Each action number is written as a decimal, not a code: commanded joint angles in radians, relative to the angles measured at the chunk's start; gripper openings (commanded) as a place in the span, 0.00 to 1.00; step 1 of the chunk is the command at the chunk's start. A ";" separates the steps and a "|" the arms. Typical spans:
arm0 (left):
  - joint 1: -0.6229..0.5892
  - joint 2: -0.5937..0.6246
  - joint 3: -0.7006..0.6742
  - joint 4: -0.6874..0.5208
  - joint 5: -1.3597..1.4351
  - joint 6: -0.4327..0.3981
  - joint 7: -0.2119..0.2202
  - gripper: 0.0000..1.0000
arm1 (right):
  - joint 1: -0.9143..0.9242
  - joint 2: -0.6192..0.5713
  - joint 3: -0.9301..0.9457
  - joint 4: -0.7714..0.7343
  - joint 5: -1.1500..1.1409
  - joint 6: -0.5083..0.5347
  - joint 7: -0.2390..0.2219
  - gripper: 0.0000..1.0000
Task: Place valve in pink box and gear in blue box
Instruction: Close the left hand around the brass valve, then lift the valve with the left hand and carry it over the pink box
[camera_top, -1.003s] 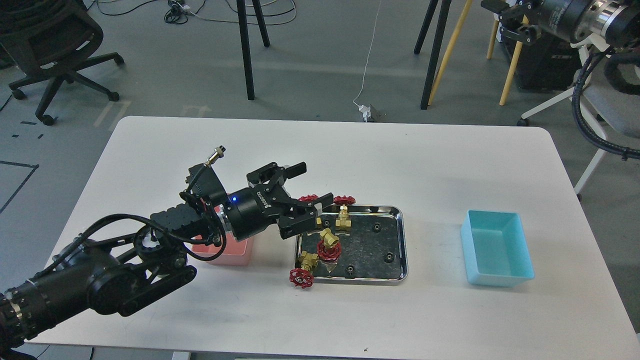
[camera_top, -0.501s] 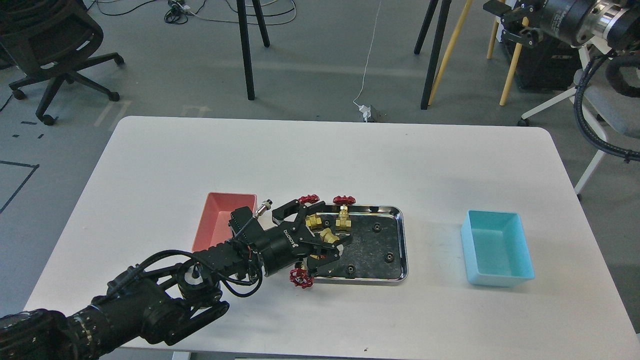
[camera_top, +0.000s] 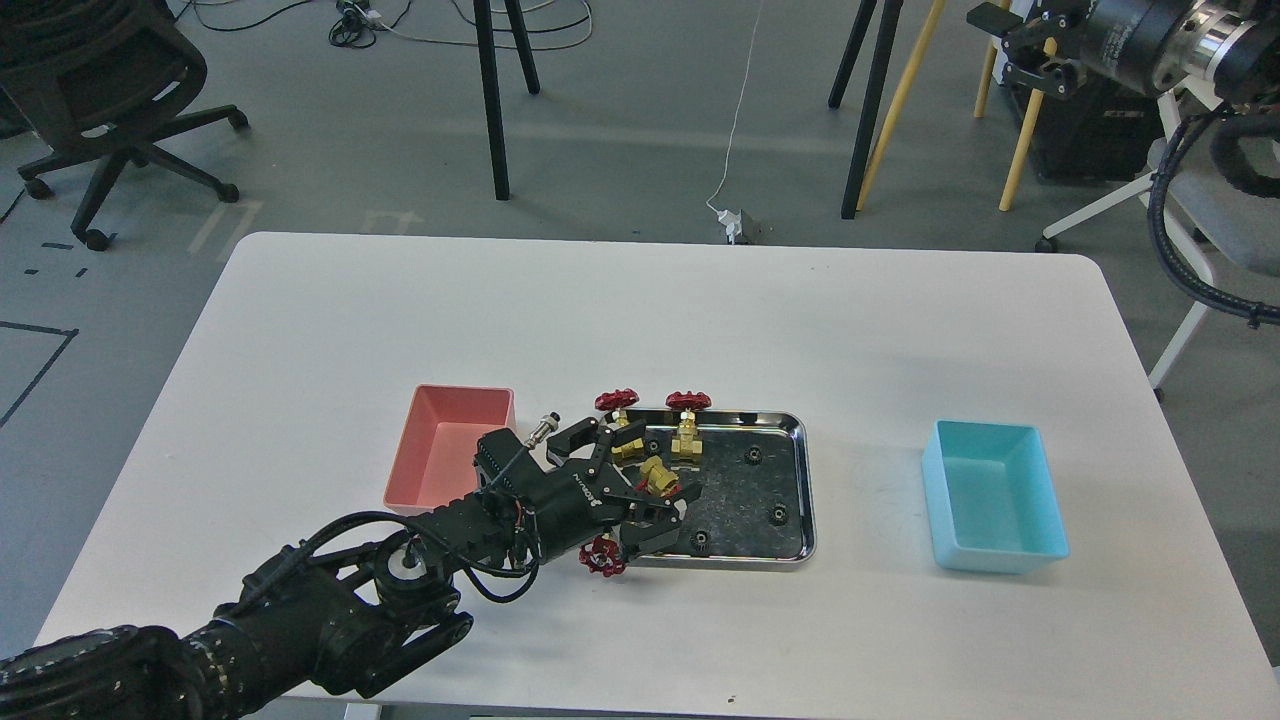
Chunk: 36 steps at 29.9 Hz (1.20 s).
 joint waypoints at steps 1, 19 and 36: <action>0.002 -0.003 0.003 0.000 0.000 0.001 -0.002 1.00 | 0.000 0.001 -0.001 0.000 -0.010 0.000 0.000 0.99; -0.001 -0.003 0.041 0.010 0.000 0.008 0.002 0.73 | 0.000 0.001 0.001 0.000 -0.027 0.000 0.000 0.99; -0.008 0.022 0.022 0.000 0.000 0.003 0.034 0.37 | -0.006 0.006 0.001 -0.003 -0.029 -0.005 0.000 0.99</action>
